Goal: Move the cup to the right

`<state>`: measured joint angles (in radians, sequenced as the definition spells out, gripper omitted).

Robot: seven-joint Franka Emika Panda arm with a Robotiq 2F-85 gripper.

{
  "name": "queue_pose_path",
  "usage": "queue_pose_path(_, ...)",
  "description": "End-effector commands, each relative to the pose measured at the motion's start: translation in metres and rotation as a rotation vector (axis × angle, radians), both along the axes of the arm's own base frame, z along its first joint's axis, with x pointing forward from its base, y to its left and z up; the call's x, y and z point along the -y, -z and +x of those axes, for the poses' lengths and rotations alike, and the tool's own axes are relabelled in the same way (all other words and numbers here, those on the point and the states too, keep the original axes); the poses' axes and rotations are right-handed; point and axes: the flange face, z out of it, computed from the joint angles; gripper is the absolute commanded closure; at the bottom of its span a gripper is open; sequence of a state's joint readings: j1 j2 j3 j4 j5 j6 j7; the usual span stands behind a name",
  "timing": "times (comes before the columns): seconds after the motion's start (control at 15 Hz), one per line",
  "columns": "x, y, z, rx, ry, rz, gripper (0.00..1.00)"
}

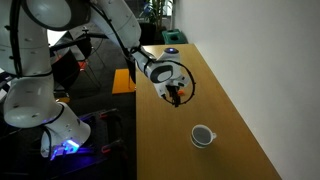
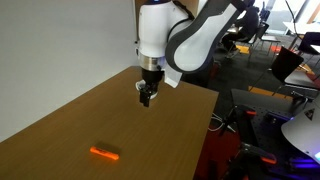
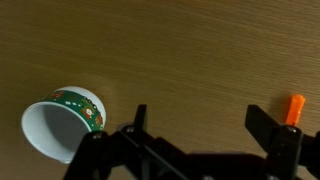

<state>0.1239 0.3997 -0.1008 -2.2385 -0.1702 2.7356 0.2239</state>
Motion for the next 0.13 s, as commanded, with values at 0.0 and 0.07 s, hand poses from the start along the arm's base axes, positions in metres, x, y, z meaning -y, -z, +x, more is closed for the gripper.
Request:
queue_pose_path(0.0,0.0004,-0.0004,0.0003,-0.001,0.0,0.0,0.0)
queue_pose_path(0.07,0.0004,-0.0004,0.0003,-0.001,0.0,0.0,0.0)
